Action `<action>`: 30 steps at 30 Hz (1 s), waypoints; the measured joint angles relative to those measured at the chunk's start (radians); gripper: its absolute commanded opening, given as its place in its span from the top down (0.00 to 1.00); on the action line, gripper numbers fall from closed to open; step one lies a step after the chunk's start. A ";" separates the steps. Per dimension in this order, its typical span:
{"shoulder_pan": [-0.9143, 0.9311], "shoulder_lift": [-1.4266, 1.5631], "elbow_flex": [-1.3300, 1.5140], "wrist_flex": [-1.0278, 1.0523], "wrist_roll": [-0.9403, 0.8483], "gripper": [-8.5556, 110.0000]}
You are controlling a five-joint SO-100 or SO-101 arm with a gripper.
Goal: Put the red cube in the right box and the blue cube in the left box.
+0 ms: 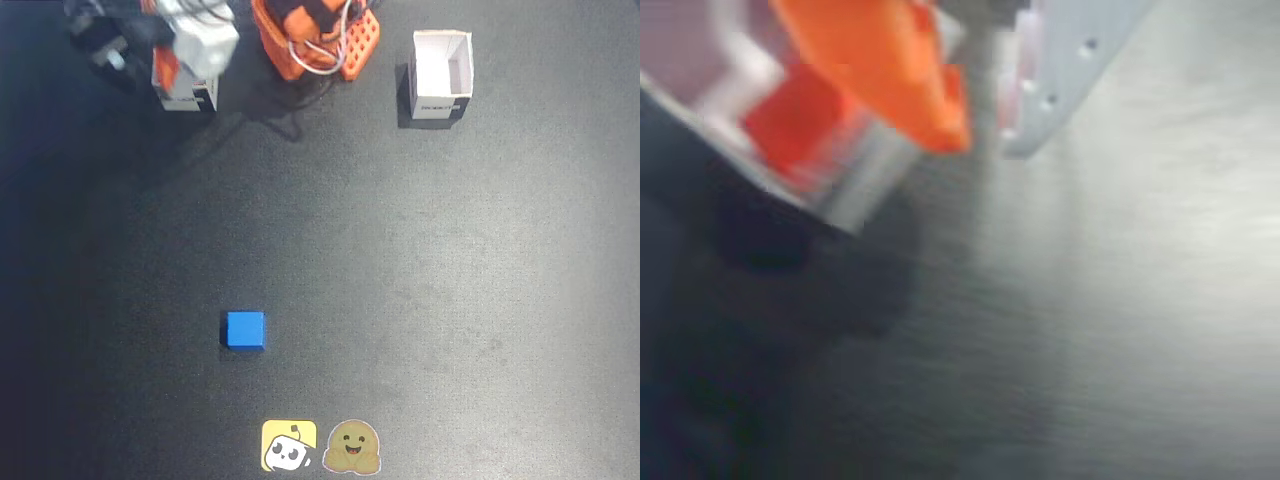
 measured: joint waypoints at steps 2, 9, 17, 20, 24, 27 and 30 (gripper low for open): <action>-0.063 -0.002 0.000 -0.015 0.014 0.93; -0.268 -0.005 0.000 -0.040 0.034 0.93; -0.416 -0.017 0.000 -0.083 -0.031 0.93; -0.474 -0.021 0.000 -0.087 -0.063 0.93; -0.522 -0.044 0.000 -0.089 -0.081 0.92; -0.551 -0.054 0.000 -0.081 -0.080 0.92; -0.588 -0.063 0.000 -0.054 -0.072 0.92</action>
